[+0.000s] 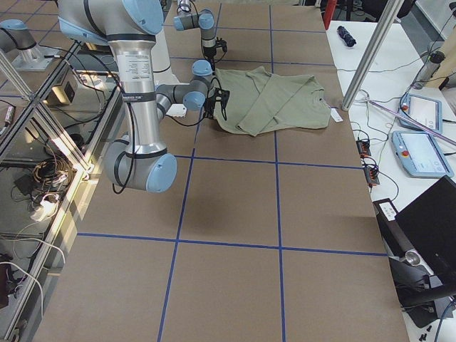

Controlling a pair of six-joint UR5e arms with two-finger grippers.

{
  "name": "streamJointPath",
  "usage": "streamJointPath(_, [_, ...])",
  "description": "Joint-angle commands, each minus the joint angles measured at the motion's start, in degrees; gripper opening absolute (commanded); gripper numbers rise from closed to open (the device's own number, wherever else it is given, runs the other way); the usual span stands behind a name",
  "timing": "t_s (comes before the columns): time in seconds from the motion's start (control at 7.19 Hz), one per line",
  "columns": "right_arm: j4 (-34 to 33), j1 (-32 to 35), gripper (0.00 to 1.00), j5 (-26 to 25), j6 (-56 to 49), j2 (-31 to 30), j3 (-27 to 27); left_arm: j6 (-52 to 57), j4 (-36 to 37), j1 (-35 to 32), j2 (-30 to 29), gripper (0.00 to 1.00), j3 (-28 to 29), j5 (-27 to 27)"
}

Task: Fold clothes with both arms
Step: 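Grasp the hem corners nearest the robot with both grippers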

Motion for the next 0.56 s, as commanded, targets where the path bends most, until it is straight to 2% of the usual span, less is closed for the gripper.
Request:
streamJointPath(0.0, [0.00, 0.09, 0.00, 0.09, 0.00, 0.05, -0.02, 0.17, 0.68, -0.84, -0.03, 0.52, -0.12, -0.01])
streamJointPath(0.28, [0.00, 0.09, 0.00, 0.17, 0.00, -0.04, -0.02, 0.26, 1.73, -1.11, 0.06, 0.53, -1.08, -0.01])
streamJointPath(0.42, [0.00, 0.09, 0.00, 0.17, 0.00, -0.04, -0.02, 0.26, 2.87, -1.11, 0.06, 0.49, -2.04, -0.01])
